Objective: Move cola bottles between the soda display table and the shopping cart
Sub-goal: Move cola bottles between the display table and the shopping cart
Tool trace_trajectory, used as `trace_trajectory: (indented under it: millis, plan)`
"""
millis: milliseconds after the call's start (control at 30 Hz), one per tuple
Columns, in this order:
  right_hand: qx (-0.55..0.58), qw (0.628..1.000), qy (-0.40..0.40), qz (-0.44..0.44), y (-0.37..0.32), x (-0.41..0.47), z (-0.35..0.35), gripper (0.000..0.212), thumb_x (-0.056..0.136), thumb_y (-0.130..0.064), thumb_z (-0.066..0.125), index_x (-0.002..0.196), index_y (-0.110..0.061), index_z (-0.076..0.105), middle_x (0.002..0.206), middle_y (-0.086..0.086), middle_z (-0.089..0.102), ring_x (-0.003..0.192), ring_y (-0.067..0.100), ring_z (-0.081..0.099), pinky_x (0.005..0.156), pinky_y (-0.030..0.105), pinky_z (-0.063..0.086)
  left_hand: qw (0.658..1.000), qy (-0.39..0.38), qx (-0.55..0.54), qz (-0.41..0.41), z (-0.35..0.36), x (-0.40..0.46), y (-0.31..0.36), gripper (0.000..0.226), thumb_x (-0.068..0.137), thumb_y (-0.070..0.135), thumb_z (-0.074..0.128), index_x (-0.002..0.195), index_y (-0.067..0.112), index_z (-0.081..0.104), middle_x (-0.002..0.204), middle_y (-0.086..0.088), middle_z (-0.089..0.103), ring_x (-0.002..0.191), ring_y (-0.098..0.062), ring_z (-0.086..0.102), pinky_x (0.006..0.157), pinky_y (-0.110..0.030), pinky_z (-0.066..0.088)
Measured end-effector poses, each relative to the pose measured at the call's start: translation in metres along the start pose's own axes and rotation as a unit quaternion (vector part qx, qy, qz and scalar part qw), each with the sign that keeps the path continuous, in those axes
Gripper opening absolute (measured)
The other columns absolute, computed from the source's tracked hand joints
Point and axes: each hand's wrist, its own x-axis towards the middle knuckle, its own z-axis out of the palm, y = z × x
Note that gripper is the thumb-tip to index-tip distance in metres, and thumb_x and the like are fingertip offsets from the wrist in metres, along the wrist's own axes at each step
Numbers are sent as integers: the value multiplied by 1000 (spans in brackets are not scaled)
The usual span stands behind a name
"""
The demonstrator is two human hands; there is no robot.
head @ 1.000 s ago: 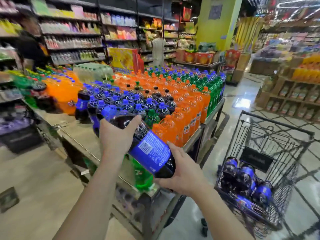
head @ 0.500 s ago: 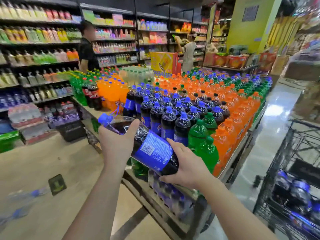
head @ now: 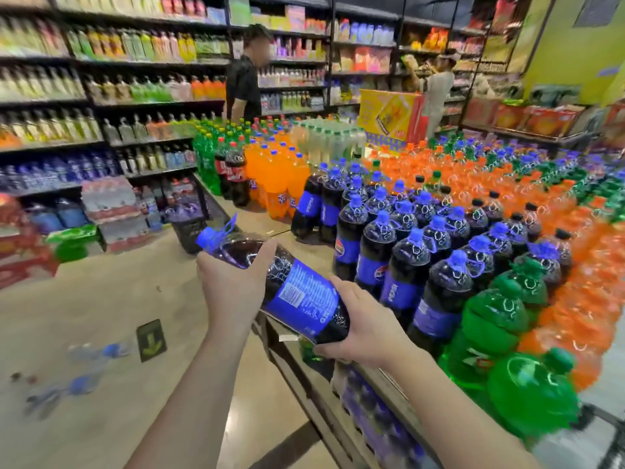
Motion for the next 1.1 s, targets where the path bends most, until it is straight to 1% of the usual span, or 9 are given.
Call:
trace_trajectory:
  millis: [267, 400, 533, 633, 700, 767, 867, 933, 1100]
  plan:
    - [60, 998, -24, -13, 37, 150, 27, 115, 57, -57, 89, 154, -41, 28, 145, -21, 46, 131, 6, 46, 104, 35, 44, 999, 29, 7, -27, 67, 127, -16, 87, 74, 47, 92, 136, 8, 46, 130, -7, 57, 120, -25, 59, 105, -39, 48]
    - [69, 997, -21, -22, 59, 211, 42, 119, 61, -55, 90, 158, -37, 24, 153, -21, 39, 139, 2, 38, 104, 23, 34, 999, 23, 1, -42, 102, 183, -25, 85, 73, 43, 94, 134, 9, 45, 128, -4, 56, 114, -20, 55, 96, -31, 43]
    - [79, 997, -18, 10, 79, 264, 62, 122, 59, -61, 87, 160, -37, 22, 153, -21, 40, 140, 2, 38, 112, 27, 36, 999, -1, 9, -45, 139, 242, -39, 77, 72, 39, 95, 123, 16, 42, 122, -2, 53, 112, -20, 54, 94, -31, 42]
    - [59, 998, -4, 30, 98, 308, 79, 124, 59, -57, 91, 161, -34, 22, 154, -18, 38, 141, 3, 35, 109, 15, 26, 998, -31, 11, -46, 171, 291, -56, 80, 68, 42, 97, 120, 17, 41, 121, -3, 55, 115, -24, 57, 103, -37, 47]
    - [40, 998, 7, 54, 107, 336, 89, 126, 61, -55, 92, 162, -31, 21, 155, -15, 38, 141, 5, 34, 103, 10, 20, 997, -59, 12, -48, 194, 323, -66, 94, 60, 56, 95, 126, 13, 43, 125, -5, 57, 119, -27, 58, 107, -44, 48]
    - [33, 995, 18, 89, 117, 363, 100, 129, 62, -57, 90, 163, -31, 15, 158, -15, 35, 141, 5, 32, 100, 11, 22, 994, -93, 2, -50, 218, 354, -74, 106, 57, 60, 93, 136, 10, 43, 128, -4, 56, 121, -26, 57, 110, -41, 46]
    - [36, 988, 38, 142, 127, 400, 114, 133, 62, -63, 88, 163, -34, 7, 160, -15, 30, 143, 8, 34, 107, 22, 31, 988, -148, -11, -42, 255, 401, -82, 91, 70, 38, 97, 136, 9, 43, 126, -4, 54, 115, -21, 56, 99, -30, 43]
    - [32, 982, 51, 181, 130, 422, 121, 132, 62, -63, 88, 163, -33, 9, 161, -15, 29, 144, 9, 34, 111, 26, 31, 981, -191, -8, -33, 276, 427, -86, 88, 70, 34, 98, 133, 8, 43, 124, -5, 54, 113, -22, 57, 95, -29, 43]
    - [12, 961, 88, 261, 137, 462, 138, 129, 63, -62, 88, 163, -30, 15, 162, -15, 27, 144, 9, 32, 112, 24, 28, 965, -262, -3, 3, 322, 477, -96, 98, 58, 44, 101, 129, 13, 41, 128, -8, 55, 119, -28, 58, 108, -47, 48]
